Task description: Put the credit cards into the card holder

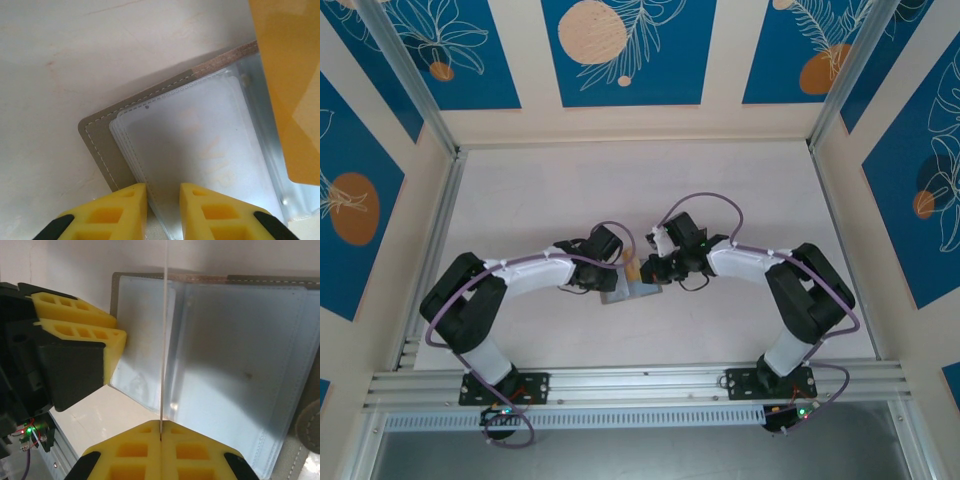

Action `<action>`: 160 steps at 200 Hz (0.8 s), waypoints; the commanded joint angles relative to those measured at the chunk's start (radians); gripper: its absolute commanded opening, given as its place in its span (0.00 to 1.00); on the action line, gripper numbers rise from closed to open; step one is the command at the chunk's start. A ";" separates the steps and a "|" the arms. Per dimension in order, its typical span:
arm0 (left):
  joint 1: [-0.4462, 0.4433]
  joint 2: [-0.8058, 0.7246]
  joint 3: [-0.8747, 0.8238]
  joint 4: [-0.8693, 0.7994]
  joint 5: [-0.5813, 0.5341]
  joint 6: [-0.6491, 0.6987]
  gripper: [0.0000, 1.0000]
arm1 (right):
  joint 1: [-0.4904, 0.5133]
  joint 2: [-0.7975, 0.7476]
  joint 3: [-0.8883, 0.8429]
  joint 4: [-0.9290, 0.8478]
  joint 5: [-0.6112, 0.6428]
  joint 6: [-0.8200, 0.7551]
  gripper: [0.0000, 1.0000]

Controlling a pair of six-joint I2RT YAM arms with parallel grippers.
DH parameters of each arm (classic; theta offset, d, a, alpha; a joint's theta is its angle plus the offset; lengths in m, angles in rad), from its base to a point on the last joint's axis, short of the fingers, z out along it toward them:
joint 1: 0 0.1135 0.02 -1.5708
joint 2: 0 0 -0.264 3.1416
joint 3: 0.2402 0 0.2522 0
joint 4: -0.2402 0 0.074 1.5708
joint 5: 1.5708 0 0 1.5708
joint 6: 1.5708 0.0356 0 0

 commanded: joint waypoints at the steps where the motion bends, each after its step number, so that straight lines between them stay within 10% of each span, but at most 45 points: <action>1: -0.009 0.003 -0.030 -0.063 -0.026 -0.008 0.23 | -0.005 0.033 -0.014 0.054 -0.038 0.027 0.00; 160: -0.008 -0.005 -0.039 -0.057 -0.024 -0.010 0.23 | -0.009 0.017 -0.027 0.086 -0.106 0.068 0.00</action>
